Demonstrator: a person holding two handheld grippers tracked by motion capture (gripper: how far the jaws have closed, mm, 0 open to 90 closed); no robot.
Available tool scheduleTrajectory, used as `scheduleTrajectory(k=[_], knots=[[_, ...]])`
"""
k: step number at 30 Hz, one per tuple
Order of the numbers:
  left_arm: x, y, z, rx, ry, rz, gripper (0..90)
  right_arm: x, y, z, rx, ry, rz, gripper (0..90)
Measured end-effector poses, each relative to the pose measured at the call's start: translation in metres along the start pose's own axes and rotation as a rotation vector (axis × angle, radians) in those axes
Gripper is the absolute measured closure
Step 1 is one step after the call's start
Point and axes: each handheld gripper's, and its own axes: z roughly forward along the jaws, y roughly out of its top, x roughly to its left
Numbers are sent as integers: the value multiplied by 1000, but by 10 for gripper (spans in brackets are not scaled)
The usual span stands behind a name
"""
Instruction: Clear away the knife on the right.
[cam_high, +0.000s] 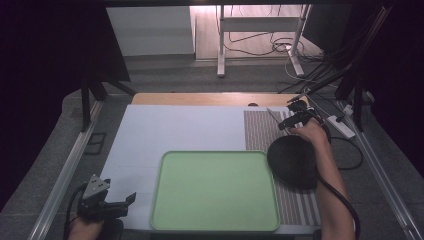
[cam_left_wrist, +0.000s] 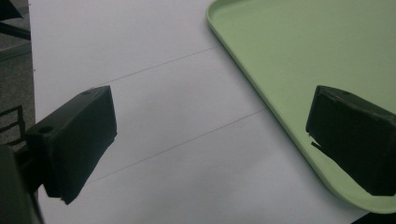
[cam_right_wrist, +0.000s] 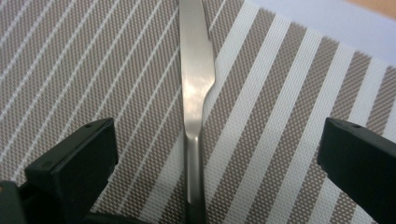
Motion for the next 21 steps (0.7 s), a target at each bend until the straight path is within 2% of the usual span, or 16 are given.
scheduleTrajectory(k=[5, 7, 11, 12, 15, 16, 17, 18, 21], knots=[[0, 0, 0, -1, -1, 2, 28, -6, -7, 6, 26, 7, -7, 2], [0, 0, 0, -1, -1, 5, 28, -8, -10, 9, 50, 9, -21, 65], [0, 0, 0, -1, -1, 5, 28, -10, -13, 12, 71, 7, -26, 124], [0, 0, 0, -1, -1, 5, 28, -13, -15, 12, 67, 37, -17, 188], [0, 0, 0, -1, -1, 3, 28, -14, -16, 9, 66, 46, -38, 258], [-1, 0, 0, -1, 0, 4, 28, -14, -17, 7, 62, 54, -61, 338], [-1, 0, 0, -1, 0, 5, 28, -14, -17, 7, 62, 54, -61, 338], [-1, 0, 0, -1, -1, 6, 28, -14, -18, 4, 64, 61, -68, 455], [-1, 0, 0, -1, 0, 7, 27, -15, -18, 3, 69, 66, -74, 503]])
